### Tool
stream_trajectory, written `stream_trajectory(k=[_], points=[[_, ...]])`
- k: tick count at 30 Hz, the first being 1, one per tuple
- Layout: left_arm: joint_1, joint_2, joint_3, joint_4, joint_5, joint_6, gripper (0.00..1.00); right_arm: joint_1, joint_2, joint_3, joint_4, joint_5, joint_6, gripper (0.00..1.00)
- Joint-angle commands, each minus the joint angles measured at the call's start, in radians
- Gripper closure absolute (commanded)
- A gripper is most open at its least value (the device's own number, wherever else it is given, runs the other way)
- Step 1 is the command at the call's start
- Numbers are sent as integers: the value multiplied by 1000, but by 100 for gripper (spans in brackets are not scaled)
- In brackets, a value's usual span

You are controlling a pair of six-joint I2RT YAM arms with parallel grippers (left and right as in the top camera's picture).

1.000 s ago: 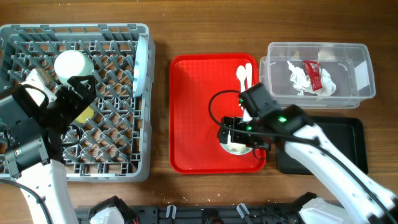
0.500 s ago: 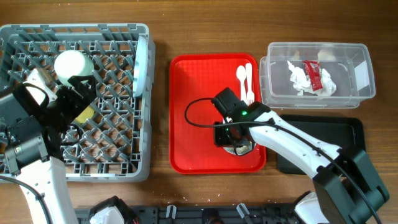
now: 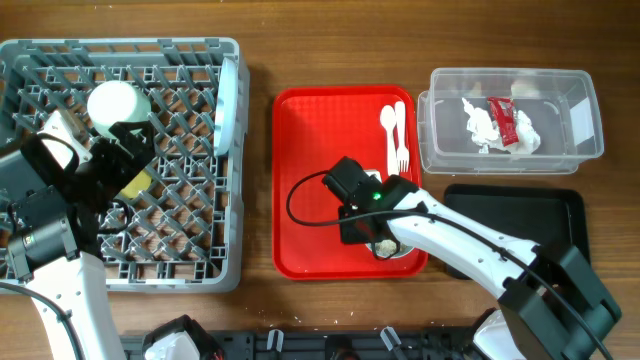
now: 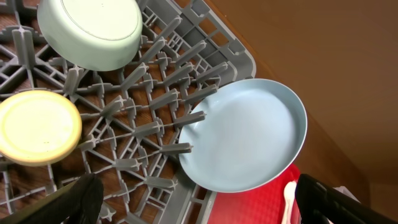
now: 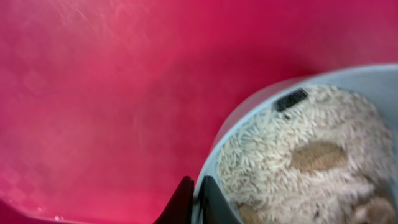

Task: Sort waste into correct bins and load items into the dishwasher rack
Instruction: 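Reach the right gripper to the light-blue rice bowl and grasp its rim, then carry the rice bowl right and tip rice onto the black tray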

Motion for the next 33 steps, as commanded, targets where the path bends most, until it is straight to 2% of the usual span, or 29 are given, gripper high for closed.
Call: stream_trajectory(k=[1,8,16,19,24,26,31,33], points=[[1,5,3,3,15,19,0,6,11,49,-40,20,0,96],[1,5,3,3,15,19,0,6,11,113,-91,8,-1,96],[1,5,3,3,15,19,0,32,11,124,-200,160,32,96],[1,5,3,3,15,19,0,32,11,185,-298,222,63,96],[1,5,3,3,15,19,0,18,11,285,-362,230,71,96],[1,5,3,3,15,19,0,-29,9,295,-375,228,114,96],[1,5,3,3,15,19,0,-259,-31,296,-435,187,102,96],[1,5,3,3,15,19,0,-371,-71,296,-436,129,14,96]])
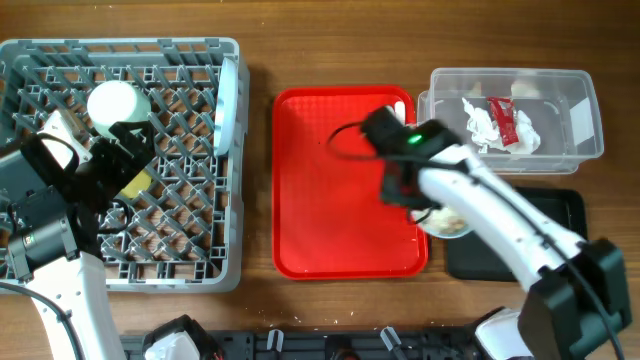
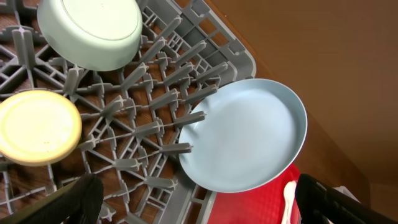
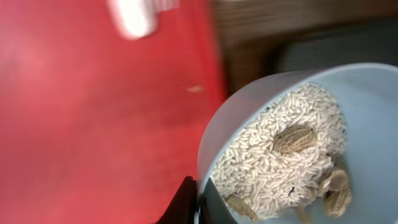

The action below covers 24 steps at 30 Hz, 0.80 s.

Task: Sort waste into correct bins and load items into the dishwasher rack
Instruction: 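Carry the rice bowl right and tip rice onto the black tray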

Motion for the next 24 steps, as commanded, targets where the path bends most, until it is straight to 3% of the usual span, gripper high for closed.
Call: stream_trajectory(k=[1,8,12,19,24], points=[[1,5,3,3,15,19,0,-164,-93,22,0,-98,-130,96],[1,5,3,3,15,19,0,-634,-196,19,-8,-549,-536,96],[1,5,3,3,15,19,0,-830,-190,11,-58,-622,-658,96],[1,5,3,3,15,19,0,-968,-172,-40,-73,-834,-768,96],[1,5,3,3,15,19,0,-993,-97,-80,-73,-858,-778,96]])
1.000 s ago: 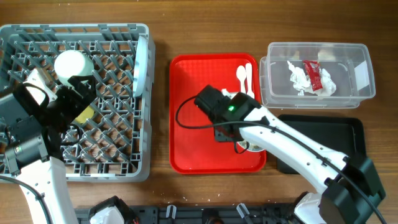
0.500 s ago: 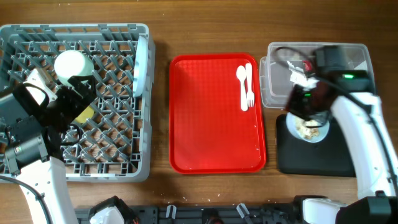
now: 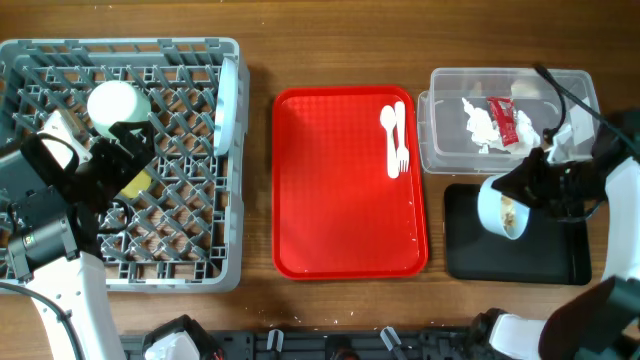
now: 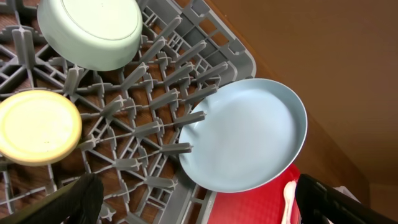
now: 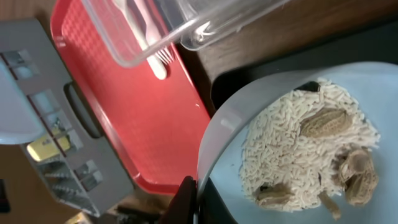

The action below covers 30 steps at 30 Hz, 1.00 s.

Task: Sort waste into correct bins and load items into the dishwasher rack
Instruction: 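Carry the rice bowl right and tip rice onto the black tray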

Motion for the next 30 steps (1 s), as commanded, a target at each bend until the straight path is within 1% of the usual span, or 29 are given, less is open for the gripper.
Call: stream_trajectory(k=[1,5,7,9,12,20,24,27,30], points=[[1,5,3,3,15,19,0,-26,39,-11,-9,-108,-79,96],[1,5,3,3,15,19,0,-78,87,-11,-43,-147,-134,96],[1,5,3,3,15,19,0,-124,126,-11,-81,-179,-211,96],[1,5,3,3,15,19,0,-181,169,-12,-109,-199,-255,96],[1,5,3,3,15,19,0,-269,216,-13,-122,-218,-261,96],[1,5,3,3,15,19,0,-460,342,-64,-139,-376,-359,96],[1,5,3,3,15,19,0,-518,439,-64,-212,-441,-475,96],[1,5,3,3,15,19,0,-571,467,-63,-322,-479,-563,96],[1,5,3,3,15,19,0,-631,465,-62,-323,-467,-546,96]])
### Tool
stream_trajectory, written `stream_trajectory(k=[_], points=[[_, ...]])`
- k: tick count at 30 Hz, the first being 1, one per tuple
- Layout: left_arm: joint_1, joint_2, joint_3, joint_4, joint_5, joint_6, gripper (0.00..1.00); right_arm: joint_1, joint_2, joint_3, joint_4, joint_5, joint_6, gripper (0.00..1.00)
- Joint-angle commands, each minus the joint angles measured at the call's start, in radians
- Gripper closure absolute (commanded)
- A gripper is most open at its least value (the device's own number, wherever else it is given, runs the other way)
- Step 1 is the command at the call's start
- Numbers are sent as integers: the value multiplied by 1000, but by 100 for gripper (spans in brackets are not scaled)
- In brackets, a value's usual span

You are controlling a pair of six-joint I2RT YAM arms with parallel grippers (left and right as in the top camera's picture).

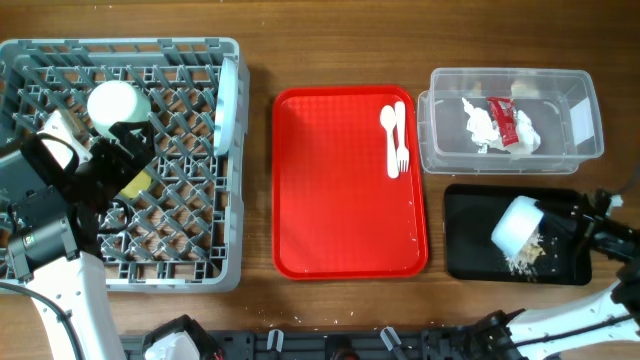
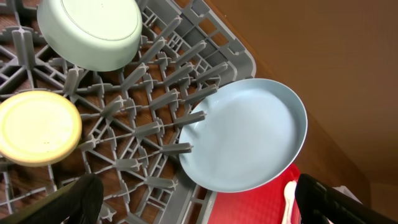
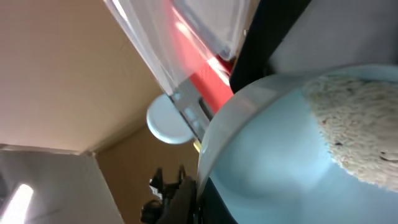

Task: Sort waste into correct bins and load items into the dishwasher rack
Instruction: 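Carry the rice bowl right and tip rice onto the black tray, then hold the bowl inverted over the black tray to empty it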

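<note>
A pale blue bowl (image 1: 518,222) hangs tipped mouth-down over the black bin (image 1: 466,262). My right gripper (image 1: 548,224) is shut on its rim. Spilled rice (image 1: 525,260) lies in the bin below it. In the right wrist view the bowl (image 3: 273,162) fills the frame with some rice (image 3: 354,134) clinging inside, and the gripper (image 3: 198,200) pinches the rim. My left gripper (image 1: 122,152) stands open over the grey dishwasher rack (image 1: 190,268) with nothing between its fingers. The rack holds a blue plate (image 2: 245,134), a pale green bowl (image 2: 90,28) and a yellow disc (image 2: 37,127).
A red tray (image 1: 330,190) in the middle carries a white plastic fork and spoon (image 1: 394,138). A clear bin (image 1: 575,125) with crumpled wrappers stands at the back right, just behind the black bin.
The bowl was held on its side over the black bin with the rice inside. Now it is tipped further over and rice lies in the bin. The left arm has not moved.
My right gripper was shut on the rim of the rice bowl at the red tray's front right. Then it held the bowl at the tray's right edge, then tilted over the black bin. Now rice lies in the bin. The left gripper stayed open over the rack.
</note>
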Motion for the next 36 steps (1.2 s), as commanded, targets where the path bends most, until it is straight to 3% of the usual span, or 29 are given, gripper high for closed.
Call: stream_trajectory(k=[1,5,12,15,36], points=[[1,5,3,3,15,16,0,-68,6,-2,-7,-41,-56,96],[1,5,3,3,15,16,0,-145,6,-2,-7,-13,-19,96],[1,5,3,3,15,16,0,-146,6,-2,-7,-74,-30,96],[1,5,3,3,15,16,0,-146,5,-4,-8,0,30,96],[1,5,3,3,15,16,0,-103,-1,-59,-7,-225,-187,96]])
